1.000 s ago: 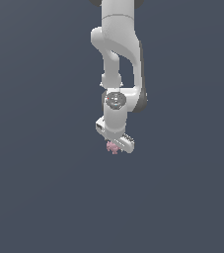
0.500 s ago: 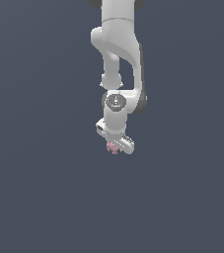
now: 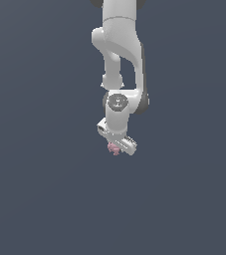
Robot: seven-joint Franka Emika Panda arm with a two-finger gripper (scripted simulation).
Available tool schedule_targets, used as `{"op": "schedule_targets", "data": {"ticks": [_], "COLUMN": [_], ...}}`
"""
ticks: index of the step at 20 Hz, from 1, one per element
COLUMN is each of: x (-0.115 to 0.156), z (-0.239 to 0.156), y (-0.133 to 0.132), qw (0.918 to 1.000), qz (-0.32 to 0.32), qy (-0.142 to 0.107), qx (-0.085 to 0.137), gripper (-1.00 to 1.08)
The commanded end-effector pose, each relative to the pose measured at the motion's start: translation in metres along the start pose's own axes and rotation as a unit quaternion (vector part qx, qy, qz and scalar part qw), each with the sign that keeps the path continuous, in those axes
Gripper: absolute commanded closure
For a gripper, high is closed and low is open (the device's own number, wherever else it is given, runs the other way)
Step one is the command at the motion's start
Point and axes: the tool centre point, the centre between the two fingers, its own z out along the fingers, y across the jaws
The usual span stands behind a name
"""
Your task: Pick up the object and move it to a goal position.
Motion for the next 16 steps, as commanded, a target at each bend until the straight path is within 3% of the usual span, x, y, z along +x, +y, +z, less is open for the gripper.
{"op": "schedule_targets", "data": {"ticks": [1,8,16], "x": [-0.004,-0.028,-0.077], "z": [-0.005,-0.031,-0.086], "y": [-0.001,-0.007,-0.019], "qw": [1.0,1.0,1.0], "qz": [0.0,0.0,0.0], "qy": [0.0,0.0,0.0], "qx": [0.0,0.0,0.0], "gripper": [1.08,1.08,1.08]}}
